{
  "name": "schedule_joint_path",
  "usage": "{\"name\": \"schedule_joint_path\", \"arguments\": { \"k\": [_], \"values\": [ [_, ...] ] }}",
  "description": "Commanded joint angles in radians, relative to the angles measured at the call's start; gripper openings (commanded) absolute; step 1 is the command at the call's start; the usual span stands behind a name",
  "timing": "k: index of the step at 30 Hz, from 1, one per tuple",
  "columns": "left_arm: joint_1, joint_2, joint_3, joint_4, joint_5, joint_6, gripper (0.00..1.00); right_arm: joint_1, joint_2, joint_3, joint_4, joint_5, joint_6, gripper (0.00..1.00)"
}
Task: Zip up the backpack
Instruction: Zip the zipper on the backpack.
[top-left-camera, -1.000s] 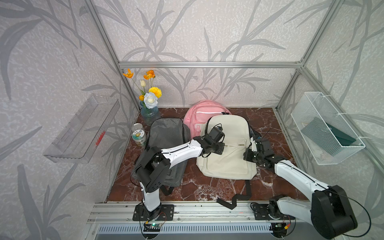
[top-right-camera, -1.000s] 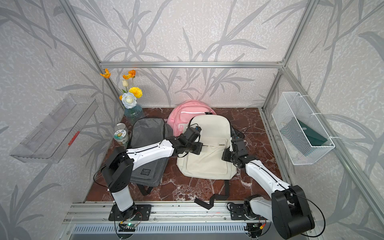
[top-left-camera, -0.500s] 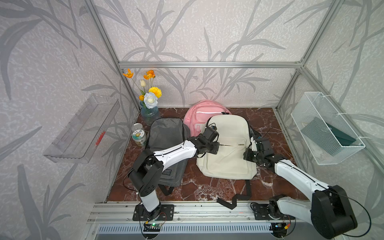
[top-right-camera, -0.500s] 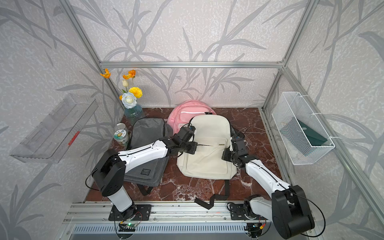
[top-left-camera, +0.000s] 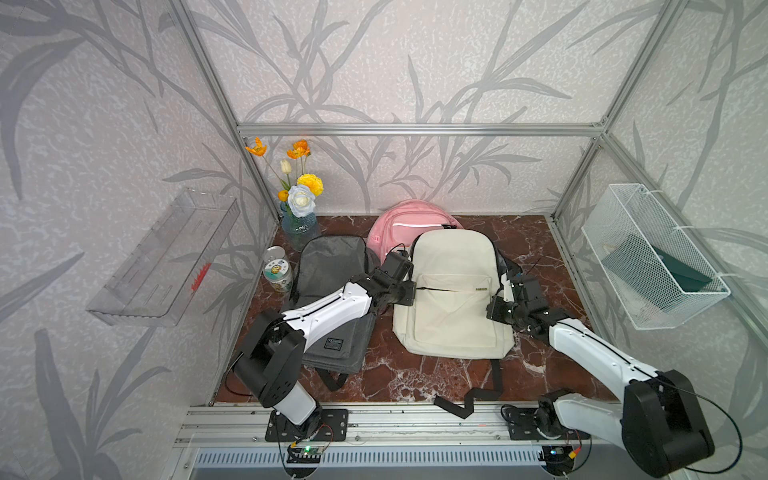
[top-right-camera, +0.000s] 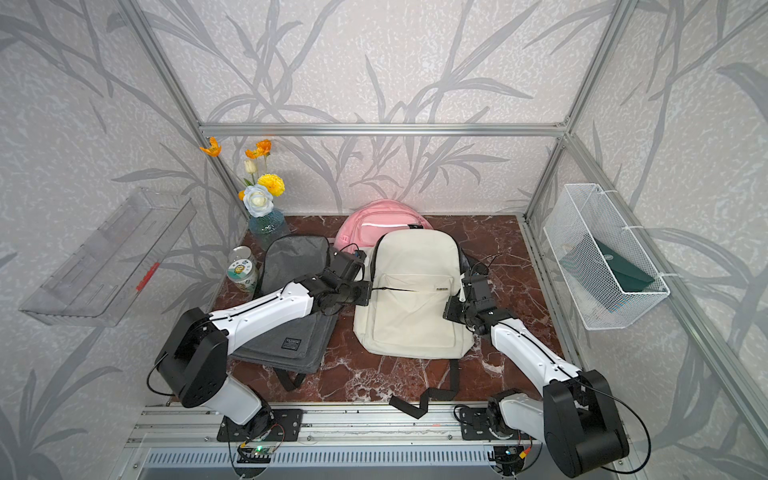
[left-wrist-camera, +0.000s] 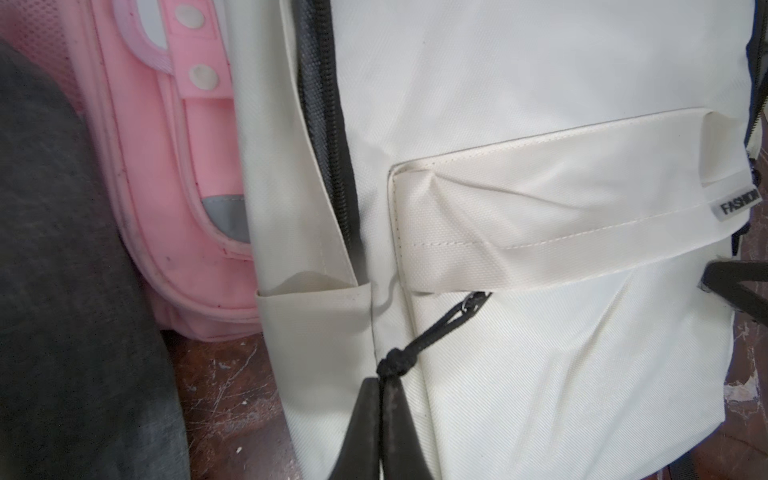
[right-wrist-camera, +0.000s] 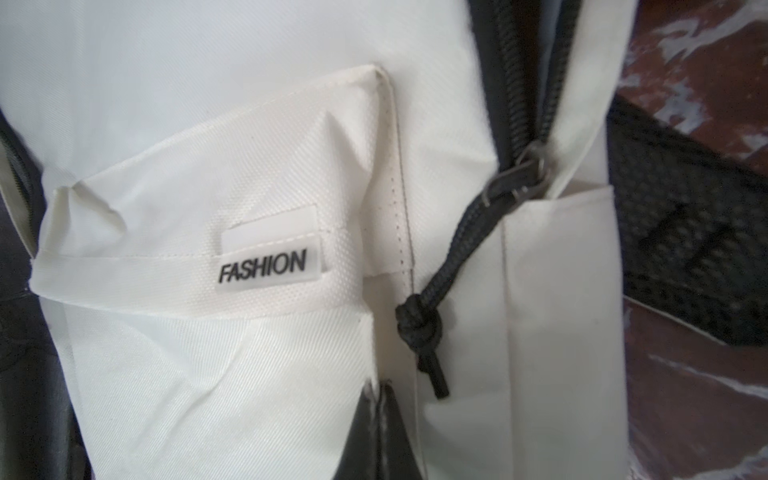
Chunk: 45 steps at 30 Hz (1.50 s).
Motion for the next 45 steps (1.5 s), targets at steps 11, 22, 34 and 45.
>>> {"name": "schedule_joint_path", "arguments": {
  "k": [11, 22, 34, 45],
  "values": [
    [0.083, -0.010, 0.027, -0.078, -0.065, -0.032, 0.00, -0.010, -0.024, 0.032, -0.047, 0.067, 0.022, 0.00],
    [0.101, 0.213, 0.407, -0.132, -0.003, -0.008, 0.00, 0.077, -0.087, 0.068, -0.045, 0.080, 0.076, 0.00],
    [0.133, 0.429, 0.765, -0.314, 0.004, 0.055, 0.00, 0.191, -0.164, 0.009, -0.074, 0.318, 0.252, 0.00],
    [0.197, 0.404, 0.693, -0.215, 0.062, 0.021, 0.00, 0.231, -0.089, 0.015, 0.012, 0.242, 0.254, 0.00]
  ]
}}
